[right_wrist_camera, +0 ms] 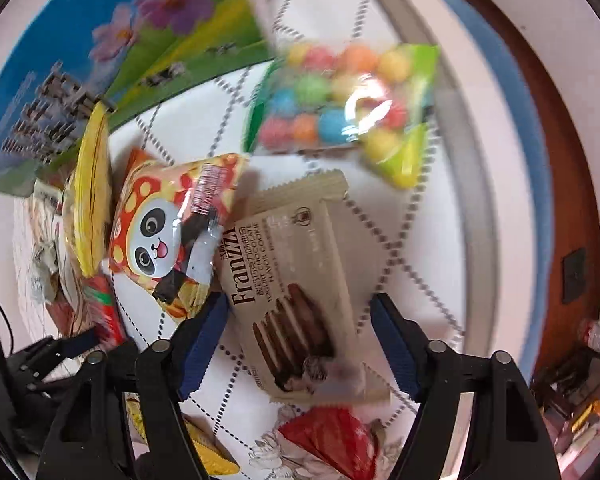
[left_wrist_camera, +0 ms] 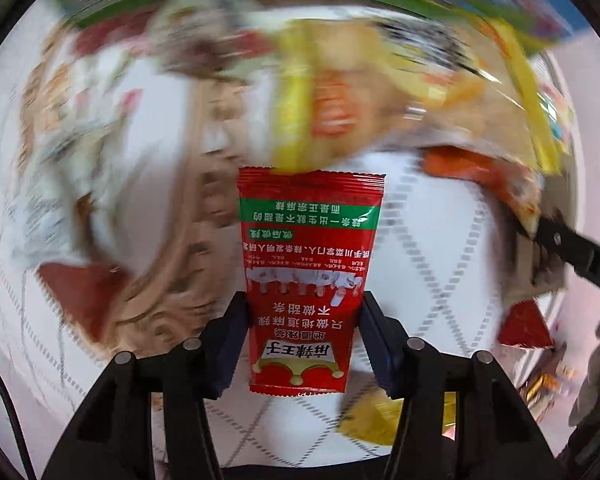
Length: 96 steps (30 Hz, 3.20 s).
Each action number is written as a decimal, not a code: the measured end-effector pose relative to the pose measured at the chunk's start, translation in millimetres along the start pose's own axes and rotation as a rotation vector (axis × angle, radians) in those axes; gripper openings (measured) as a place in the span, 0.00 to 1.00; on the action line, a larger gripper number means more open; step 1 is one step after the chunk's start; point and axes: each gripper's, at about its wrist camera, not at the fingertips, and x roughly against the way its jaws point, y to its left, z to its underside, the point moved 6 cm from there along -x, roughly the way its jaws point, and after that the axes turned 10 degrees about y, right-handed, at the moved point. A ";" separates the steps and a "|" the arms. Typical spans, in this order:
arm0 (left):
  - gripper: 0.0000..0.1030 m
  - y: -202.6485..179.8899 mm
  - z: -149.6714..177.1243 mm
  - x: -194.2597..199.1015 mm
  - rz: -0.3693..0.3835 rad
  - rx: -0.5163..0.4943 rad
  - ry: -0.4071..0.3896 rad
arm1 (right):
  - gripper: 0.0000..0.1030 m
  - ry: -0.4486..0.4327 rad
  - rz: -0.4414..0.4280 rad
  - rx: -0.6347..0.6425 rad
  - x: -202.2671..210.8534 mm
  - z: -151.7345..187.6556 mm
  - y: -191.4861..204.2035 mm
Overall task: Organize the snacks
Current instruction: 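Grasp the red spicy strip packet with the left tool while the right tool grasps the Franzzi cookie pack, then lower both packets into the cardboard box and release them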
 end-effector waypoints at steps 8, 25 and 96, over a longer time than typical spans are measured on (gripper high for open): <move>0.53 35.0 4.7 -14.6 0.101 0.139 0.058 | 0.58 0.075 -0.044 0.044 -9.3 25.3 7.0; 0.44 2.4 49.3 -22.0 0.055 0.074 -0.009 | 0.61 -0.011 0.185 0.140 -19.2 49.9 3.6; 0.83 31.4 -242.1 184.0 0.011 0.048 -0.207 | 0.94 -0.270 0.106 0.144 165.4 -212.4 84.6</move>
